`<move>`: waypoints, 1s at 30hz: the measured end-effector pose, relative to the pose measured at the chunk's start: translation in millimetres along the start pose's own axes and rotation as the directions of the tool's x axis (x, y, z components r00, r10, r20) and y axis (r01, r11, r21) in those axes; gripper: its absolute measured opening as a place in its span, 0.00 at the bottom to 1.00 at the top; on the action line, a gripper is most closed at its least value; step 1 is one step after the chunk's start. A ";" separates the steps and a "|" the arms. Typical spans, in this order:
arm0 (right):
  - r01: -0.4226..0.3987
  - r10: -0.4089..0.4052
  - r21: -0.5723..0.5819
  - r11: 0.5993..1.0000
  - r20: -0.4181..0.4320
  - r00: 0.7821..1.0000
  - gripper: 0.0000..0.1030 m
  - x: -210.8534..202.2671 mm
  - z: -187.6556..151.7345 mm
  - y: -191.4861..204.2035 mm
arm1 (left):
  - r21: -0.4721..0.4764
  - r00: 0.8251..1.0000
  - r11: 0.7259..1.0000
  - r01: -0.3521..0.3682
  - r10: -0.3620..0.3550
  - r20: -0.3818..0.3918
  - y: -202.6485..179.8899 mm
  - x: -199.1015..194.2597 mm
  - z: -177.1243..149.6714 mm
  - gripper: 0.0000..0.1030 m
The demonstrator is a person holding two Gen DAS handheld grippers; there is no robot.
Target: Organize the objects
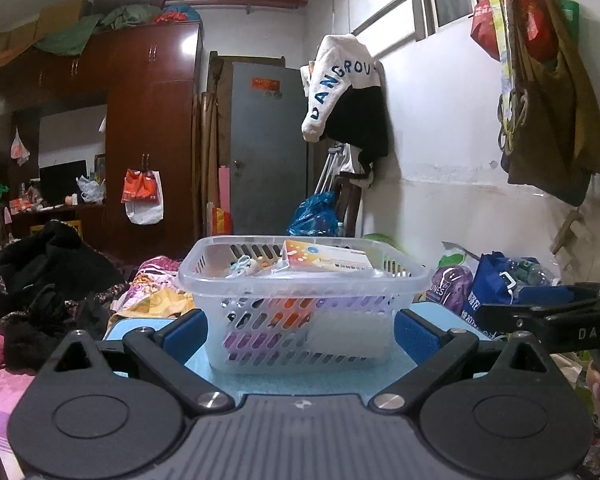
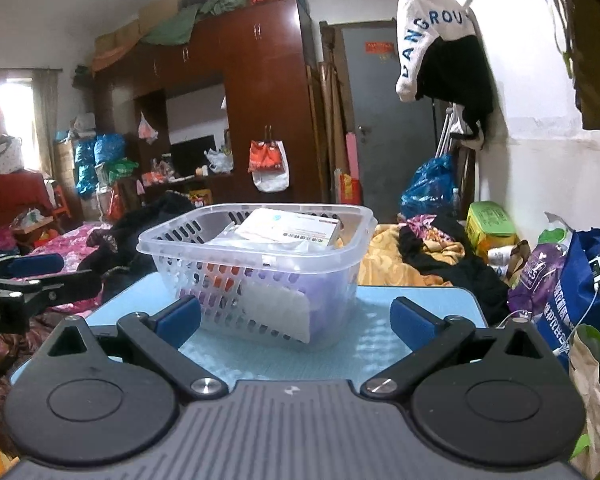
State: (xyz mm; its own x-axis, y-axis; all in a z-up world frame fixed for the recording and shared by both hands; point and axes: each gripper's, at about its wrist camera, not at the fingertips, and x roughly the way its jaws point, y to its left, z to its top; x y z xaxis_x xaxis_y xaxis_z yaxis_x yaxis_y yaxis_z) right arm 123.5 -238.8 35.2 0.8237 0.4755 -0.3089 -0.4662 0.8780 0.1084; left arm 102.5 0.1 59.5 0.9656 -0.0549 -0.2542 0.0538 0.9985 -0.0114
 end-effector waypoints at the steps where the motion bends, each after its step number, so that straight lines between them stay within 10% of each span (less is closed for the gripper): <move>1: -0.002 0.002 0.004 1.000 -0.005 1.000 1.00 1.2 0.6 -0.5 | 0.000 1.000 1.000 -0.003 0.003 -0.004 0.0 0.8 0.5 0.98; 30: -0.012 0.012 0.008 1.000 -0.005 1.000 1.00 -0.1 -4.9 2.1 | 0.015 1.000 1.000 -0.018 0.018 0.001 -6.6 -1.5 0.6 0.98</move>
State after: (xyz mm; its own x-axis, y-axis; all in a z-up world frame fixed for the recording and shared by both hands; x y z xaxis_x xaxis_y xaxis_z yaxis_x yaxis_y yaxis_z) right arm 120.9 -237.2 30.8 0.8164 0.4854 -0.3128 -0.4732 0.8728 0.1192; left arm 100.9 -6.4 60.5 0.9668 -0.0368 -0.2530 0.0399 0.9992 0.0073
